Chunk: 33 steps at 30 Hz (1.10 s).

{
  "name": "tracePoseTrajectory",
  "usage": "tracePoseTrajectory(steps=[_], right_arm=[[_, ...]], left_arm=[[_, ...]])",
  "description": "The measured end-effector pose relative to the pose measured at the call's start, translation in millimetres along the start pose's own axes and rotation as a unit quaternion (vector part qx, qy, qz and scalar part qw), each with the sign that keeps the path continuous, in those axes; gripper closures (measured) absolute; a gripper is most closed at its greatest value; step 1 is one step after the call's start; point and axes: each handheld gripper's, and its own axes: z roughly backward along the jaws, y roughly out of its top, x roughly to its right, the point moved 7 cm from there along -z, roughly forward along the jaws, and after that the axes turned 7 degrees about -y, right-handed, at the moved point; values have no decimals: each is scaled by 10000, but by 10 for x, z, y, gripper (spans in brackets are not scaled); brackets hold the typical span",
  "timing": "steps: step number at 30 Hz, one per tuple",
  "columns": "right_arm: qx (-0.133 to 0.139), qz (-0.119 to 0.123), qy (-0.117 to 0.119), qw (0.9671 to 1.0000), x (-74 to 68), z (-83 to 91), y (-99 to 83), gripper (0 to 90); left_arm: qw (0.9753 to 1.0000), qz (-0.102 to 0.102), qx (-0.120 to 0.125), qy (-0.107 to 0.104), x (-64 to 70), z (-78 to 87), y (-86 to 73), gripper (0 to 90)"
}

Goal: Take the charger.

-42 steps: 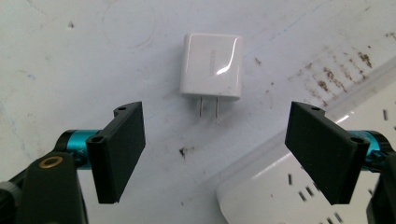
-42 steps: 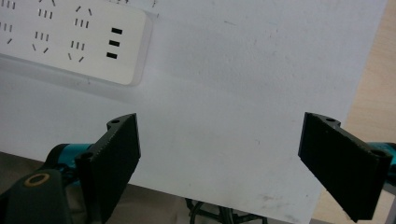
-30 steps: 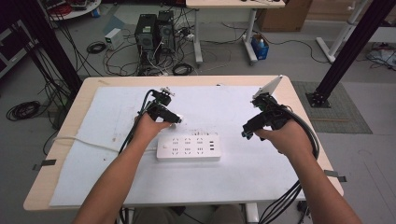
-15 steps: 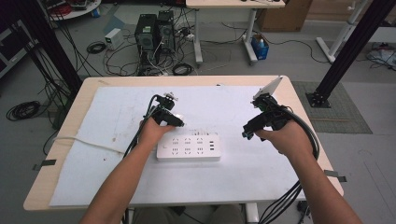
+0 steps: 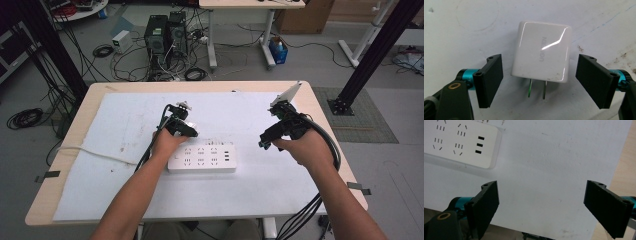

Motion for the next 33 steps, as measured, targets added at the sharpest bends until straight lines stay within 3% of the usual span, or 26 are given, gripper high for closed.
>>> tracePoseTrajectory(steps=[4, 9, 12, 17, 23, 33], right_arm=[[3, 11, -17, 10000, 10, -4, 6, 123], [4, 10, -4, 10000, 12, 2, 3, 123], [13, 3, -8, 10000, 22, -3, 5, 123], [-5, -17, 0, 10000, 36, -4, 2, 123], [16, -62, -4, 10000, 53, -18, -4, 123], [42, -65, 76, 9999, 41, -51, 2, 123]], left_arm=[[10000, -17, 50, 55, 17, -19, 12, 271], [9999, 112, 5, 62, 15, -57, 2, 302], [9999, 33, 98, 77, 21, -41, 24, 419], [9997, 168, 149, 118, 26, -57, 32, 424], [9997, 144, 113, 174, 44, -45, 33, 426], [9998, -65, -190, -82, 78, 352, 29, 426]])
